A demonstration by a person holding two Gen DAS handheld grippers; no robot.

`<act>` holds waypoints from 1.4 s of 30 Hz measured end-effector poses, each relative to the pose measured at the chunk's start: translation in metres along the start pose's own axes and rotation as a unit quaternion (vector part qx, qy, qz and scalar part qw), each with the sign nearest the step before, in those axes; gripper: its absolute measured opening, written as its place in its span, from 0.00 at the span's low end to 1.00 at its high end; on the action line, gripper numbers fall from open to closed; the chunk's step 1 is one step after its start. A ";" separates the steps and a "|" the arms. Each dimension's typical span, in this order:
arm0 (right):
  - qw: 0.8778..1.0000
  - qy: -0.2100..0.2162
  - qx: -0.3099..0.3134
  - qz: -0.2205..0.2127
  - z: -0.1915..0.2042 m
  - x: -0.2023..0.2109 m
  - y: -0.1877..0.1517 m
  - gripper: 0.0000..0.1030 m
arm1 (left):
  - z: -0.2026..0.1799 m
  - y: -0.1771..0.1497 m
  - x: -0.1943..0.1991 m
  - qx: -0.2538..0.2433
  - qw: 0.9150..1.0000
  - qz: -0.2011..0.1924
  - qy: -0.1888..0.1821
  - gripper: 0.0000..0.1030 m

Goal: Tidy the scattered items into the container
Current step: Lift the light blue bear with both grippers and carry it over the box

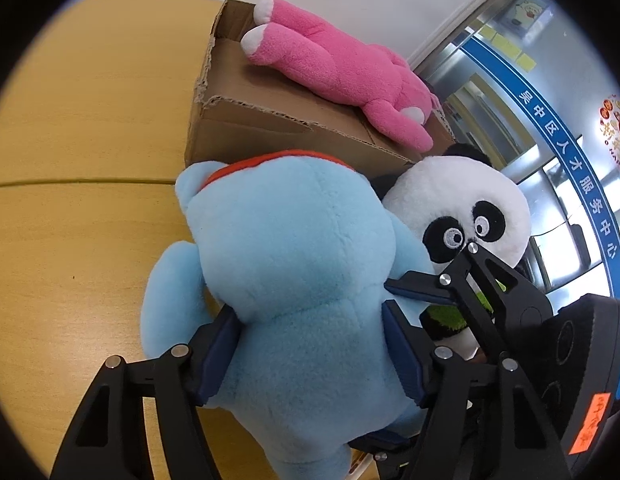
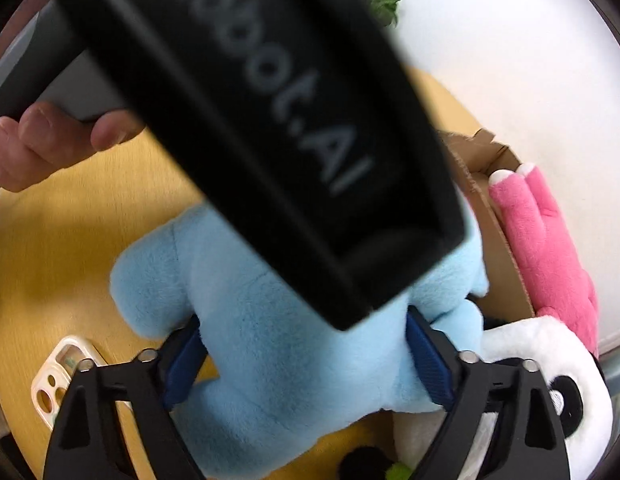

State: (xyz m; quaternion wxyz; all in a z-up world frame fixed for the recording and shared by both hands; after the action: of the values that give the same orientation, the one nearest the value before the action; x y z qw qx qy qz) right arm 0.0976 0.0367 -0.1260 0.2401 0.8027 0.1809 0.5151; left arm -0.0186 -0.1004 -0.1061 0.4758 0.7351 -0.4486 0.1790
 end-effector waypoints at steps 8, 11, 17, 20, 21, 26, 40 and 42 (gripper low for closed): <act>0.998 -0.021 -0.033 -0.041 -0.004 0.025 -0.003 0.72 | -0.027 0.010 0.019 -0.025 0.999 -0.016 0.016 0.58; 0.996 -0.040 -0.038 -0.067 -0.012 0.044 0.006 0.72 | -0.045 0.024 0.041 -0.047 0.998 -0.047 0.021 0.58; 0.988 -0.095 -0.030 -0.114 -0.053 0.077 0.030 0.73 | -0.086 0.077 0.071 -0.115 0.988 -0.098 0.023 0.58; 0.986 -0.106 -0.035 -0.125 -0.088 0.081 0.040 0.74 | -0.102 0.112 0.072 -0.147 0.983 -0.107 0.028 0.58; 0.985 -0.108 -0.038 -0.127 -0.102 0.081 0.043 0.74 | -0.106 0.126 0.071 -0.155 0.981 -0.110 0.029 0.58; 0.983 -0.109 -0.074 -0.126 -0.171 0.062 0.053 0.74 | -0.109 0.190 0.046 -0.185 0.976 -0.110 0.025 0.58; 0.993 0.021 -0.106 0.048 -0.214 -0.112 0.022 0.79 | 0.006 0.206 -0.080 -0.091 0.996 -0.006 -0.005 0.58; 0.993 0.035 -0.097 0.063 -0.208 -0.120 0.019 0.85 | 0.014 0.198 -0.082 -0.079 0.997 -0.006 -0.014 0.59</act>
State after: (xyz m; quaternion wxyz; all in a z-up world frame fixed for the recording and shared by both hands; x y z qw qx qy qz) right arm -0.1403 -0.0017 -0.1304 0.2775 0.7671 0.0878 0.5717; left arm -0.2284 -0.1008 -0.0626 0.5268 0.7003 -0.4638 0.1300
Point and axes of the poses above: each gripper's, at about its wrist camera, not at the fingertips, and x roughly against the way its jaws point, z to its left, y to its top, the point moved 4 cm from there along -x, roughly the way its jaws point, and after that the axes turned 7 degrees about -z, right-handed, at the moved point
